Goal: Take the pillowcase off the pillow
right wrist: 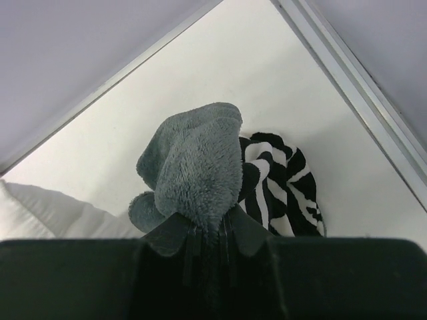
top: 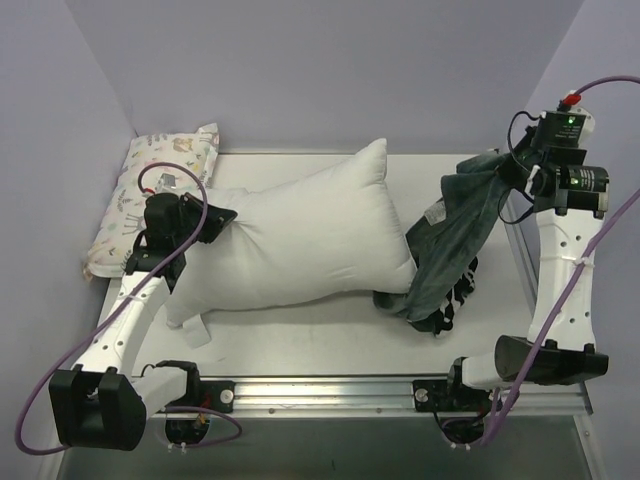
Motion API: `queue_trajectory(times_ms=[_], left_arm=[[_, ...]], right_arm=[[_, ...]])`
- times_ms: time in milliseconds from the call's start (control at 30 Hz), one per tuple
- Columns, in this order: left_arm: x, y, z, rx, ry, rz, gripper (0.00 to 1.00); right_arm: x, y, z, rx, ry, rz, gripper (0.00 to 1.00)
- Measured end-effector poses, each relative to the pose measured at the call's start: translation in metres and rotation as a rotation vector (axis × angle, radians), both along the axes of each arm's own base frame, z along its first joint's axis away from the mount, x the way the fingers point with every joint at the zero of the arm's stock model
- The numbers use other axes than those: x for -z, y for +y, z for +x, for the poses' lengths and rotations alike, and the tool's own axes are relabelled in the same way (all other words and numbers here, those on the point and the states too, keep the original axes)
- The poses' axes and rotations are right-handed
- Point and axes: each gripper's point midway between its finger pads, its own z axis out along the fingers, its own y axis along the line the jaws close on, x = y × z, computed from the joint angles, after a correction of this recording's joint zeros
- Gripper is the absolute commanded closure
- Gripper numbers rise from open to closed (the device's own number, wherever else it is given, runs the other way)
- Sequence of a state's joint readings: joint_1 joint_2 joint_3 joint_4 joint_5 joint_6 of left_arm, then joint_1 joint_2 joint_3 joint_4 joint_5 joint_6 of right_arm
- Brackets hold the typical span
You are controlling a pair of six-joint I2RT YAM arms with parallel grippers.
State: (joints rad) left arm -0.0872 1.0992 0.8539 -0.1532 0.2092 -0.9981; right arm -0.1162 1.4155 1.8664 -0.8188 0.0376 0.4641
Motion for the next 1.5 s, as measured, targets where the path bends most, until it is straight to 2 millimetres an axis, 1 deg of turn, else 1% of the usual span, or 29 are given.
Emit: queue_trajectory(times_ms=[67,133,233,367,433,467,567,667,867,1000,1033,1100,1167,1200,1233,1267,1333,1367,1400,1433,1500], left_arm=[[0.001,-0.003,0.001,0.004,0.003,0.0,1.0],[0.003,-0.007,0.001,0.01,0.003,0.004,1.0],[0.004,-0.014,0.001,0.019,0.004,0.009,1.0],[0.006,-0.018,0.003,0.02,0.003,0.011,1.0],[0.008,-0.019,0.005,0.019,0.006,0.012,1.0],[0.009,-0.02,0.006,0.019,0.006,0.013,1.0],[0.012,-0.025,0.008,0.021,0.007,0.02,1.0],[0.015,-0.03,0.009,0.032,0.012,0.025,1.0],[0.02,-0.039,0.011,0.04,0.015,0.033,1.0],[0.023,-0.046,0.013,0.046,0.013,0.04,1.0],[0.024,-0.047,0.013,0.049,0.014,0.041,1.0],[0.024,-0.05,0.013,0.054,0.011,0.043,1.0],[0.024,-0.053,0.013,0.056,0.009,0.046,1.0],[0.024,-0.053,0.013,0.056,0.007,0.047,1.0],[0.025,-0.054,0.013,0.057,0.007,0.048,1.0],[0.026,-0.055,0.013,0.058,0.006,0.049,1.0],[0.029,-0.056,0.012,0.062,0.006,0.052,1.0],[0.03,-0.057,0.011,0.063,0.007,0.053,1.0],[0.032,-0.058,0.01,0.067,0.007,0.054,1.0],[0.034,-0.059,0.01,0.069,0.007,0.055,1.0],[0.038,-0.062,0.008,0.076,0.004,0.058,1.0]], right_arm=[[-0.009,0.0,-0.008,0.003,-0.019,-0.004,1.0],[-0.025,0.0,-0.017,0.008,-0.059,-0.012,1.0],[-0.059,0.0,-0.035,0.021,-0.152,-0.031,1.0],[-0.109,-0.002,-0.068,0.045,-0.288,-0.067,1.0],[-0.13,-0.003,-0.086,0.055,-0.35,-0.085,1.0],[-0.137,-0.003,-0.093,0.059,-0.371,-0.09,1.0],[-0.146,-0.002,-0.108,0.063,-0.401,-0.097,1.0],[-0.152,-0.002,-0.115,0.064,-0.417,-0.103,1.0],[-0.154,-0.003,-0.112,0.059,-0.413,-0.119,1.0],[-0.15,-0.004,-0.103,0.057,-0.392,-0.118,1.0],[-0.146,-0.004,-0.1,0.057,-0.384,-0.117,1.0],[-0.129,-0.005,-0.09,0.055,-0.347,-0.113,1.0],[-0.102,-0.006,-0.082,0.054,-0.297,-0.106,1.0],[-0.085,-0.007,-0.076,0.054,-0.269,-0.102,0.99],[-0.064,-0.007,-0.072,0.054,-0.227,-0.096,0.97],[-0.039,-0.008,-0.066,0.054,-0.178,-0.088,0.91],[0.008,-0.007,-0.056,0.054,-0.095,-0.065,0.84],[0.033,-0.006,-0.053,0.051,-0.047,-0.052,0.75],[0.06,-0.005,-0.05,0.05,-0.002,-0.036,0.71],[0.087,-0.003,-0.05,0.048,0.045,-0.025,0.69],[0.134,0.003,-0.056,0.039,0.14,-0.007,0.6]])
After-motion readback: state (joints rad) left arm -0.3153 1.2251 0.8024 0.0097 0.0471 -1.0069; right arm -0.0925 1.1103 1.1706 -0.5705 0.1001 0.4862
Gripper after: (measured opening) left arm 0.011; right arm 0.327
